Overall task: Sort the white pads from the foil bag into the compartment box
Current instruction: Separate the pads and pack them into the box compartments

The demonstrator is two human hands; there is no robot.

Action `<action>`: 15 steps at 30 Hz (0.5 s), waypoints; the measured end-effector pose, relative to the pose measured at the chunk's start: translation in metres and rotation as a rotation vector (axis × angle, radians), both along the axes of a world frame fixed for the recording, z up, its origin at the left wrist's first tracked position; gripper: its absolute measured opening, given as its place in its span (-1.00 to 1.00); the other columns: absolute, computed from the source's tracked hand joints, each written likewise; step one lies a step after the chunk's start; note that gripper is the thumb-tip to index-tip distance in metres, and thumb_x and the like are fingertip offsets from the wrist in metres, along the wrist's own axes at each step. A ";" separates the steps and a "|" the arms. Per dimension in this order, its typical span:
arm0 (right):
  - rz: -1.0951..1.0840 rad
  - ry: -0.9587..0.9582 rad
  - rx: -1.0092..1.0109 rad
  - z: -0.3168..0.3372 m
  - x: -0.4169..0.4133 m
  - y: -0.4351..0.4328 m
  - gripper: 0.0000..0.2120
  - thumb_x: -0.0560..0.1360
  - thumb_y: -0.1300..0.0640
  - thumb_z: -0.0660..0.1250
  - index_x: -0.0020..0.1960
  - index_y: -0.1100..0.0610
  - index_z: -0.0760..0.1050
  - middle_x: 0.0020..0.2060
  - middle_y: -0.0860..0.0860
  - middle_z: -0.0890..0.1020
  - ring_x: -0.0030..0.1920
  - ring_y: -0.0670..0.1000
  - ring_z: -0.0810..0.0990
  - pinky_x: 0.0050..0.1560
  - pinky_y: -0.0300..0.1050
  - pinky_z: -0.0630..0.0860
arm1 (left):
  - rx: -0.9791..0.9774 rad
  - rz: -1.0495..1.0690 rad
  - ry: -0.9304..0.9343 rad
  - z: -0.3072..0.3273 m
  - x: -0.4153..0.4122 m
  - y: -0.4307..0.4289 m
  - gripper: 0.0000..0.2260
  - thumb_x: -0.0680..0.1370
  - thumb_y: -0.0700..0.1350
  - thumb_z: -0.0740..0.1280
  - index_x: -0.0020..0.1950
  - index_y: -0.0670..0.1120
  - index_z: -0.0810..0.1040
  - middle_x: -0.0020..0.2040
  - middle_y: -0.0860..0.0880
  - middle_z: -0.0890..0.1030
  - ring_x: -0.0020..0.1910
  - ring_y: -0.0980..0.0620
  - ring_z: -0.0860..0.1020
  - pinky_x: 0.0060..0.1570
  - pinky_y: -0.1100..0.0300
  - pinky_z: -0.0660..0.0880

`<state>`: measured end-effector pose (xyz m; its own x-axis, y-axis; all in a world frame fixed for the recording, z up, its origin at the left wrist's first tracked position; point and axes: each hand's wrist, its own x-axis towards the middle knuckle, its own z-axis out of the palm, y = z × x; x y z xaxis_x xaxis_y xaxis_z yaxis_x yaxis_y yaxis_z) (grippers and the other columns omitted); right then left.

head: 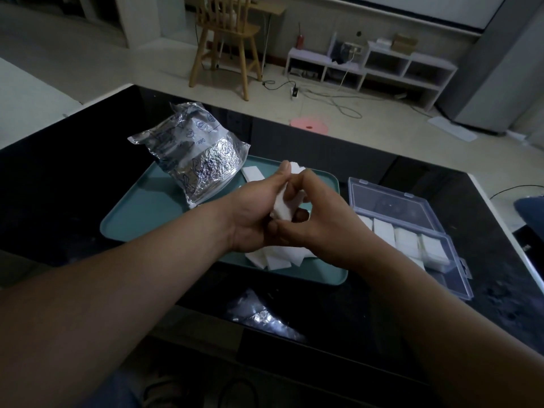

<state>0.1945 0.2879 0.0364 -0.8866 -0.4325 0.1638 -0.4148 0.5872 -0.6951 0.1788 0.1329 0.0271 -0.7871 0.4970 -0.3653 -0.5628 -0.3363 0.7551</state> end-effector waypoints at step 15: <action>-0.252 -0.084 0.758 -0.019 -0.042 0.051 -0.62 0.56 -0.08 0.41 0.35 -0.09 0.49 0.26 -0.04 0.61 0.28 0.07 0.52 0.41 0.14 0.39 | -0.164 0.252 0.088 0.001 -0.005 0.000 -0.82 0.68 0.05 0.28 0.11 -0.04 0.55 -0.26 -0.03 0.55 -0.38 0.07 0.46 -0.47 0.28 0.42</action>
